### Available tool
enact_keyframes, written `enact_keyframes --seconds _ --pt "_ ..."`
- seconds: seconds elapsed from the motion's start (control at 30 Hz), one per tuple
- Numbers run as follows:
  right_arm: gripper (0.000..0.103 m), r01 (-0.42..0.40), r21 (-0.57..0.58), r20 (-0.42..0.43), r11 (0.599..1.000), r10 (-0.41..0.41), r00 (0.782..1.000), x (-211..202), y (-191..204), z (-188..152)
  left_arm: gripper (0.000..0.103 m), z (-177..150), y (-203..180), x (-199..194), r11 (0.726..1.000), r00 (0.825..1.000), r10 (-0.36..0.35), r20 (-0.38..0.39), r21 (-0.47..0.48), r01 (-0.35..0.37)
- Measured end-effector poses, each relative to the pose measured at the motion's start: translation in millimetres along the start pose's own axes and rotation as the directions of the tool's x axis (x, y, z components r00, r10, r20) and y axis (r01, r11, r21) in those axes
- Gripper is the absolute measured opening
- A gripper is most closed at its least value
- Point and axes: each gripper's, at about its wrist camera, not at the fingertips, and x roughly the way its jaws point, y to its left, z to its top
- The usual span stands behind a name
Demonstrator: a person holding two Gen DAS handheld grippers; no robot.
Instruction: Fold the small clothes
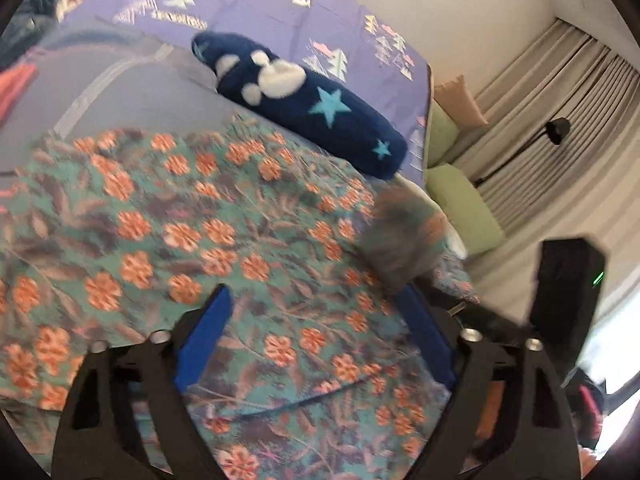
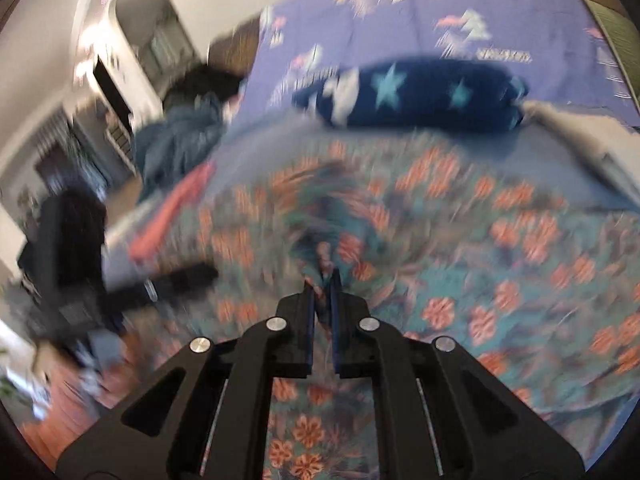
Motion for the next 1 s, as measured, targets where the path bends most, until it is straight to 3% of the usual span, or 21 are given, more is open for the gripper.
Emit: enact_keyframes --seconds 0.2,0.33,0.4,0.47,0.5,0.6,0.77,0.87,0.9,1.0 --pt "0.01 0.041 -0.062 -0.024 0.997 -0.043 0.999 6 12 -19 0.079 -7 -14 9 0.994 0.993 -0.106 -0.06 0.013 0.107" --pt "0.014 0.066 -0.108 -0.009 0.992 -0.068 0.998 9 22 -20 0.079 -8 -12 16 0.985 0.981 -0.17 -0.094 -0.045 0.167" --pt "0.02 0.058 -0.136 -0.003 0.989 -0.059 0.998 7 26 -23 0.08 -7 -7 20 0.982 0.979 -0.181 -0.095 -0.081 0.173" --pt "0.039 -0.005 -0.166 -0.009 0.986 0.003 1.0 1 36 -27 0.08 -5 -4 24 0.978 0.977 -0.189 -0.094 -0.111 0.178" --pt "0.041 -0.041 -0.182 -0.015 0.982 0.039 0.999 -2 40 -29 0.08 -4 -3 24 0.976 0.976 -0.194 -0.094 -0.115 0.183" --pt "0.045 -0.08 -0.24 -0.034 0.967 0.074 0.997 -10 50 -37 0.08 -3 -3 24 0.974 0.974 -0.206 -0.093 -0.118 0.194" --pt "0.046 -0.009 -0.224 -0.018 0.975 0.005 1.0 -23 34 -44 0.079 -3 -7 26 0.98 0.979 -0.182 -0.094 -0.093 0.173" --pt "0.051 0.031 -0.154 0.008 0.988 -0.03 1.0 -36 13 -47 0.068 -4 -14 29 0.987 0.981 -0.16 -0.107 -0.05 0.155" --pt "0.051 0.034 -0.138 0.011 0.99 -0.033 0.999 -39 8 -48 0.055 -5 -16 32 0.99 0.983 -0.143 -0.115 -0.031 0.141" --pt "0.052 0.056 -0.062 0.033 0.997 -0.054 0.998 -53 -11 -53 0.001 -6 -21 42 0.996 0.988 -0.079 -0.134 0.025 0.083"
